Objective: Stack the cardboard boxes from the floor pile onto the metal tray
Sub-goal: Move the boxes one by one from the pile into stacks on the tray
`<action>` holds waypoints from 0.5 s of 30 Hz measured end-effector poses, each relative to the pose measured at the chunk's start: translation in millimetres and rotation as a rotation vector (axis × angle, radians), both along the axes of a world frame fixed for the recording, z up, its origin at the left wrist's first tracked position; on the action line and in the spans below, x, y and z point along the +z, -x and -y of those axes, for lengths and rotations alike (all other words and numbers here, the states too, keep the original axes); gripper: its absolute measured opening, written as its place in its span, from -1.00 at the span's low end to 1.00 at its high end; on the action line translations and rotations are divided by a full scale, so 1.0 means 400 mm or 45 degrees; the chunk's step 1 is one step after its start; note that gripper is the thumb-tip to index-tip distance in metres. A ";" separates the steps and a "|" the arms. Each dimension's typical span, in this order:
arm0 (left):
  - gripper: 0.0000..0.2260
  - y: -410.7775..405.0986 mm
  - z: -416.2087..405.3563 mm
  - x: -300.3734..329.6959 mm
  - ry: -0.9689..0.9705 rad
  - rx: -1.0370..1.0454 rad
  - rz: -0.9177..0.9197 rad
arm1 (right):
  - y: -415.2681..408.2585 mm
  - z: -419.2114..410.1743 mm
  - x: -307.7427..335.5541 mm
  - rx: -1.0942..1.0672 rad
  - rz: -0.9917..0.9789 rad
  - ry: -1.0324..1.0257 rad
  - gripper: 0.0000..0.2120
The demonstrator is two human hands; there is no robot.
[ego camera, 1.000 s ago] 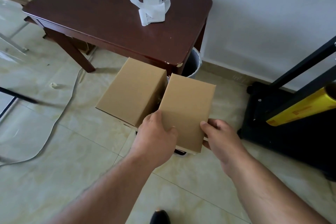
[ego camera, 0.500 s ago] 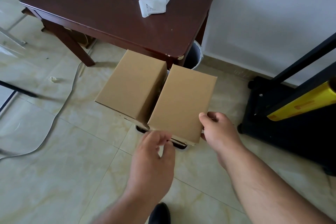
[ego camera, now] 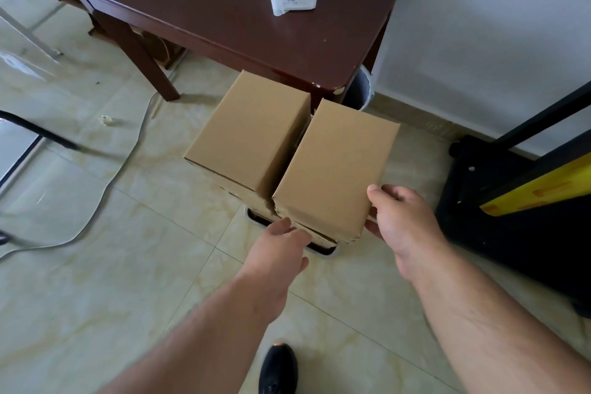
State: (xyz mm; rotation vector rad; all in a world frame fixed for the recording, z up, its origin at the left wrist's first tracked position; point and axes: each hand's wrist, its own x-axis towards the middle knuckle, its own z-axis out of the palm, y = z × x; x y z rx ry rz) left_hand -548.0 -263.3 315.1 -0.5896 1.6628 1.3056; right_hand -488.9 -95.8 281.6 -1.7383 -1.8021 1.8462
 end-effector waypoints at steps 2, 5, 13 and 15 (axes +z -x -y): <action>-0.44 0.004 -0.003 0.000 -0.012 0.002 -0.014 | 0.003 0.002 -0.001 -0.001 -0.003 0.011 -0.21; -0.45 0.010 -0.006 0.005 -0.035 -0.018 -0.035 | 0.006 0.011 0.001 0.021 -0.003 0.030 -0.40; -0.44 0.019 -0.003 0.010 -0.021 -0.034 -0.066 | 0.005 0.014 0.000 0.053 0.022 -0.002 -0.49; -0.44 0.015 -0.001 0.010 -0.015 -0.037 -0.064 | 0.005 0.013 0.000 0.047 0.023 0.000 -0.44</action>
